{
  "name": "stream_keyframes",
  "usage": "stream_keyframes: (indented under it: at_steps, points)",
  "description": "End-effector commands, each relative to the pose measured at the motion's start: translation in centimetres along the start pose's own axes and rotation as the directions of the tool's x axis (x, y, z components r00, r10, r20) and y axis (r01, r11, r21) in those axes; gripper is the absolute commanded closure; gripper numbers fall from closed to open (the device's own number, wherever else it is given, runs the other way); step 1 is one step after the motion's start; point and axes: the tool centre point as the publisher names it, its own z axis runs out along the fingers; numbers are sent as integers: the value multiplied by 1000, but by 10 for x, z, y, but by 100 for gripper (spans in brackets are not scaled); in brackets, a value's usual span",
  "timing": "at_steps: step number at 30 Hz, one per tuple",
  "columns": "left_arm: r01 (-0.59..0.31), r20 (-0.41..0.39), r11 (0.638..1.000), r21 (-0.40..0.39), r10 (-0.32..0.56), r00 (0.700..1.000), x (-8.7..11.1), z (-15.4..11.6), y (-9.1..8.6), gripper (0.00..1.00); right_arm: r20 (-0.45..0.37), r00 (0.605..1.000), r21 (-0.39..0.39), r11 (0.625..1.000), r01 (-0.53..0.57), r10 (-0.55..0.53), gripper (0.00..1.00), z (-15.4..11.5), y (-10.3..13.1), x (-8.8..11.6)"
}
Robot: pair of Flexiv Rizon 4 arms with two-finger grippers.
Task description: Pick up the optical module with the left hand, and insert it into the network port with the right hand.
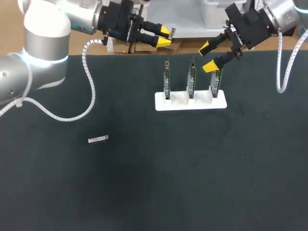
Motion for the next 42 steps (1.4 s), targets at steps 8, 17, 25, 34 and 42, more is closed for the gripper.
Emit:
stream_keyframes:
  at_steps: [8, 17, 25, 34, 42]
  points:
    - [-13, 62, 1000, 11, 12, 998, -10, 13, -11, 100, -1, 1000, 3, 1000, -1, 1, 0, 0, 1, 0]
    - [-2, 107, 1000, 30, -1, 994, -14, 24, -16, 100, -1, 1000, 3, 1000, -1, 1, 0, 0, 1, 0]
    - [56, 138, 996, 62, -64, 988, -15, 29, -18, 100, -1, 1000, 3, 1000, -1, 1, 0, 0, 1, 0]
    - [137, 170, 987, 81, -149, 974, -15, 26, -16, 100, -1, 1000, 3, 1000, -1, 1, 0, 0, 1, 0]
    - [162, 212, 985, 67, -172, 962, -10, 25, -11, 100, -1, 1000, 3, 1000, -1, 1, 0, 0, 1, 0]
